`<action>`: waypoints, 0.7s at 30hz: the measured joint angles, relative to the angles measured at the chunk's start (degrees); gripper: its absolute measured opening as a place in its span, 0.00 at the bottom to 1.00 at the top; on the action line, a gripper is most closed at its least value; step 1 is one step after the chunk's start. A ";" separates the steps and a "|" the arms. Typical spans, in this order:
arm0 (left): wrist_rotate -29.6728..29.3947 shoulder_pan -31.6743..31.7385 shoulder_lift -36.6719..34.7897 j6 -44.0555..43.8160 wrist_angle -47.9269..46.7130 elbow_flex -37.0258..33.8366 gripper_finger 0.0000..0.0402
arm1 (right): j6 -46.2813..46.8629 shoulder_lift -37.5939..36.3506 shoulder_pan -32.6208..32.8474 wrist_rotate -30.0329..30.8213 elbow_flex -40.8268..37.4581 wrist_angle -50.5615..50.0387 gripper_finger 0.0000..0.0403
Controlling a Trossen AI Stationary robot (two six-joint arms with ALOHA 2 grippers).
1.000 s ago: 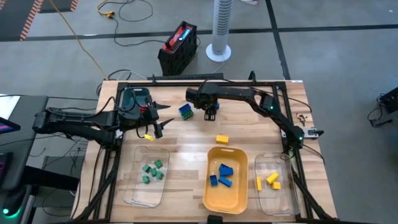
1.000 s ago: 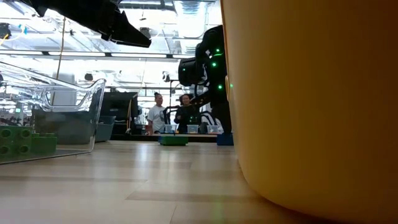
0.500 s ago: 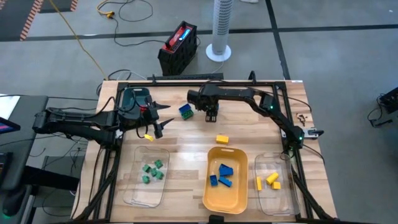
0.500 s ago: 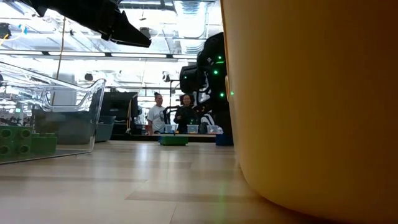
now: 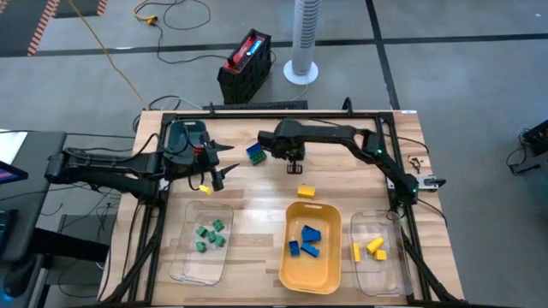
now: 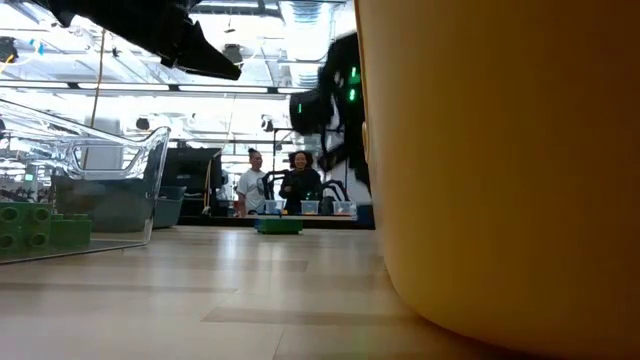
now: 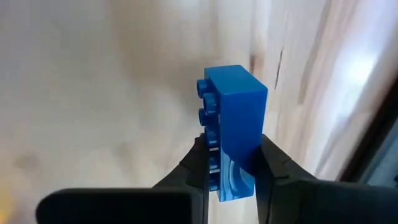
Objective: Sort blocks
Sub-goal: Put the blue game piece into the yellow bin
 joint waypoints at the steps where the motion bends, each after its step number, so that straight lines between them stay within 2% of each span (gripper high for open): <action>1: 0.01 0.00 0.00 -0.15 -0.71 0.00 0.65 | 0.84 -1.22 0.93 -0.17 0.02 -1.08 0.17; 5: 0.02 0.00 0.02 -0.73 -3.54 0.00 0.65 | 3.71 -7.36 5.50 -0.77 0.02 -2.91 0.18; 8: 0.02 0.00 0.02 -2.05 -4.71 0.00 0.65 | 5.64 -13.10 9.72 -4.13 0.02 -3.00 0.19; 14: 0.06 -0.02 0.02 -5.01 -4.87 0.00 0.65 | 10.38 -23.51 19.63 -6.87 0.11 -0.14 0.19; 18: 1.14 -0.09 0.02 -8.11 -5.10 0.00 0.65 | 15.68 -26.46 26.90 -10.53 0.17 0.93 0.19; 21: 5.47 -0.09 0.02 -10.53 -6.23 0.00 0.65 | 19.48 -25.92 32.14 -10.77 -0.08 -0.99 0.19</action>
